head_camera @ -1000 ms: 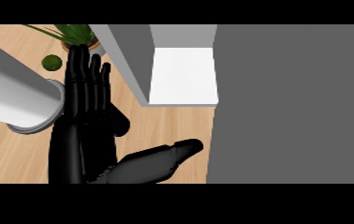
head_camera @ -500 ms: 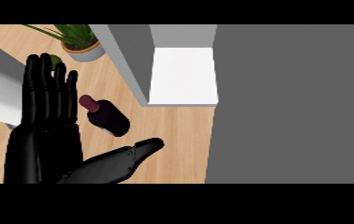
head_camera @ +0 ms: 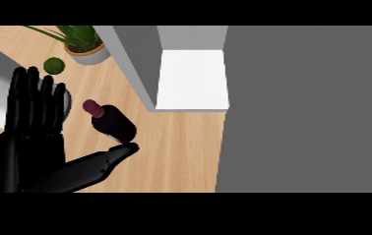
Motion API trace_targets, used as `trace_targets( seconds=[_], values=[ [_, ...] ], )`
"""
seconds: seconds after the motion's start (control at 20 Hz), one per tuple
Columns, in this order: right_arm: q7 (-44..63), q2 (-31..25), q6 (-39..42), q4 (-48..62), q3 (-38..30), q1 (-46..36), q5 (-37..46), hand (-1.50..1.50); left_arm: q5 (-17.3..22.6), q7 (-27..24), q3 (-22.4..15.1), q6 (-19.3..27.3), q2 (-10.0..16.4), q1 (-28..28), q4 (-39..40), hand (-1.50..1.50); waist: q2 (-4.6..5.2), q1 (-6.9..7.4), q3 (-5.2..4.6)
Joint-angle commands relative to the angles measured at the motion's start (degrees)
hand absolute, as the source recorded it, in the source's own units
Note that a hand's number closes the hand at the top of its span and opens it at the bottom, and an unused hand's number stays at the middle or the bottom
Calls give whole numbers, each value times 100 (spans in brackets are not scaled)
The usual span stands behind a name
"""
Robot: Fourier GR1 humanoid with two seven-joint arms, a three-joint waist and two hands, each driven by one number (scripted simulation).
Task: Pick up the wine, place it into the cabinet and close the cabinet
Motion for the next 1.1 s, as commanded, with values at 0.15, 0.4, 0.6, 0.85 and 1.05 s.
trace_targets(
  seconds=[0.15, 0.4, 0.6, 0.85, 1.05],
  values=[
    [190, -11, 172, -651, -208, 309, -599, -150, 1162, -930, 702, -576, 67, 475, 593, -150, 2, -9, 3],
    [107, 152, 213, -832, 105, 620, -273, -150, 1506, -1753, 671, -814, -234, 733, 1245, -150, -4, -23, 4],
    [244, 215, 103, -809, 120, 354, -213, -150, 1204, -2145, 529, -661, -431, 872, 1420, -150, -5, -1, 5],
    [222, 221, 124, -505, -14, 39, -236, -150, 1688, -3190, 1152, -1084, -449, 518, 2704, -150, 6, -10, 2],
    [527, 267, 9, -661, 182, -50, 103, -150, 1825, -3174, 1227, -1224, -416, 892, 2397, -150, -1, 14, 3]
  ],
)
